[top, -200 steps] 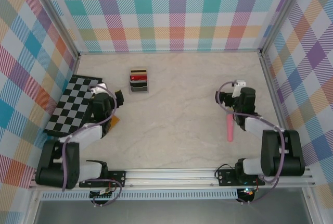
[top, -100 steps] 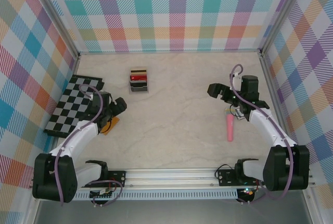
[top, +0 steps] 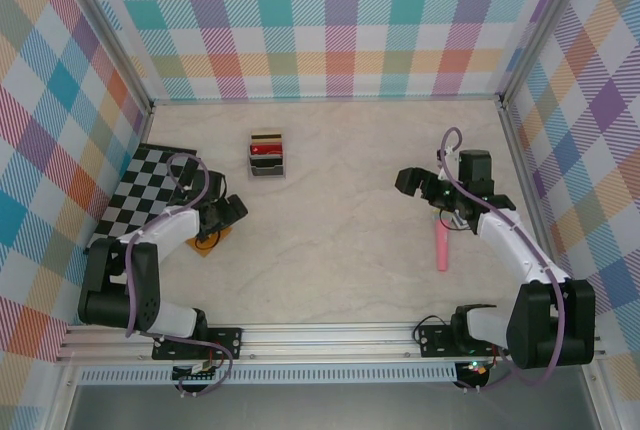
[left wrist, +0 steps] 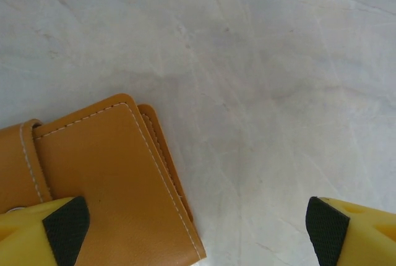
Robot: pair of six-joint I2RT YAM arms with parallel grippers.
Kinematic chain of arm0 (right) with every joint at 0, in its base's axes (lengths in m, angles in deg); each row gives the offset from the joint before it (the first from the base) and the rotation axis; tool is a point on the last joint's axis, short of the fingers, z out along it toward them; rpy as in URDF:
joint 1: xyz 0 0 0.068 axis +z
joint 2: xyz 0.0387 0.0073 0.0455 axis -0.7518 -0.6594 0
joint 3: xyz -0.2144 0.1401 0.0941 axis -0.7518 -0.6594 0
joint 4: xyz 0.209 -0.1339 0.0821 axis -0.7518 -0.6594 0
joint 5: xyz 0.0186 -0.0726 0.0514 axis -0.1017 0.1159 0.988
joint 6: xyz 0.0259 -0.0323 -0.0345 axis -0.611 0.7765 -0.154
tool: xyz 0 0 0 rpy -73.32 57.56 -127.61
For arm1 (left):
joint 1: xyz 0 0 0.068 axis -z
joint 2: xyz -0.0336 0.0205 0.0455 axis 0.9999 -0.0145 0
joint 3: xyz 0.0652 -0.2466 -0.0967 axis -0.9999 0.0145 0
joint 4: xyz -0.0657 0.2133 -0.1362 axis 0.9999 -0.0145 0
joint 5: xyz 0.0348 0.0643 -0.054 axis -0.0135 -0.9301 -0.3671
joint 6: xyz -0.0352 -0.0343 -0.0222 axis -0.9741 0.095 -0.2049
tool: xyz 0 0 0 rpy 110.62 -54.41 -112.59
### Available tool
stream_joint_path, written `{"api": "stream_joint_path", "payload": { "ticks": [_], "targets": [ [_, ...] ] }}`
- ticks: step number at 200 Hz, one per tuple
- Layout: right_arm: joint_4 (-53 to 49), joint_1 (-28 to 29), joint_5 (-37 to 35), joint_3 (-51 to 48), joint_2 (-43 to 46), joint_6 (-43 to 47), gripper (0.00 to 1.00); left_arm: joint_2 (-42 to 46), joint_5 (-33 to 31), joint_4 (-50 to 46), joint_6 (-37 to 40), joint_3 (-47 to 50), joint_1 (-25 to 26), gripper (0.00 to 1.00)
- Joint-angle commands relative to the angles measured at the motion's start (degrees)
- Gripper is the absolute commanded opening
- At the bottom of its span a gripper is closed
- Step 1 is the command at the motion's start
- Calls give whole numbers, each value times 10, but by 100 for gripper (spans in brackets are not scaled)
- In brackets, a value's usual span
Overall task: Put the credit cards into the card holder
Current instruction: Move the card holder to the center of the table.
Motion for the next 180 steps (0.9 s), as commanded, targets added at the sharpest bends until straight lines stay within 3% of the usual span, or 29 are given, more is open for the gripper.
{"api": "stream_joint_path", "payload": {
  "ticks": [1, 28, 57, 86, 117, 150, 180],
  "targets": [
    [-21, 4, -11, -7, 15, 3, 100, -29, 101, 17, 15, 3, 2, 87],
    [-34, 4, -17, -5, 19, 9, 100, -23, 185, 60, 30, 21, 54, 83],
    [-47, 4, -25, -5, 20, 9, 100, -29, 211, 70, 44, 5, 176, 82],
    [-60, 4, -32, -7, 18, 8, 97, -93, 231, 85, 49, -49, 302, 81],
    [-80, 4, -54, -7, 19, 5, 90, -176, 274, 97, 76, -150, 392, 75],
    [-92, 3, -37, 2, 14, 16, 77, -137, 217, 131, 55, -176, 427, 78],
    [-63, 5, 78, 10, -24, 12, 60, -37, 80, 168, -53, -82, 427, 79]
  ]
}}
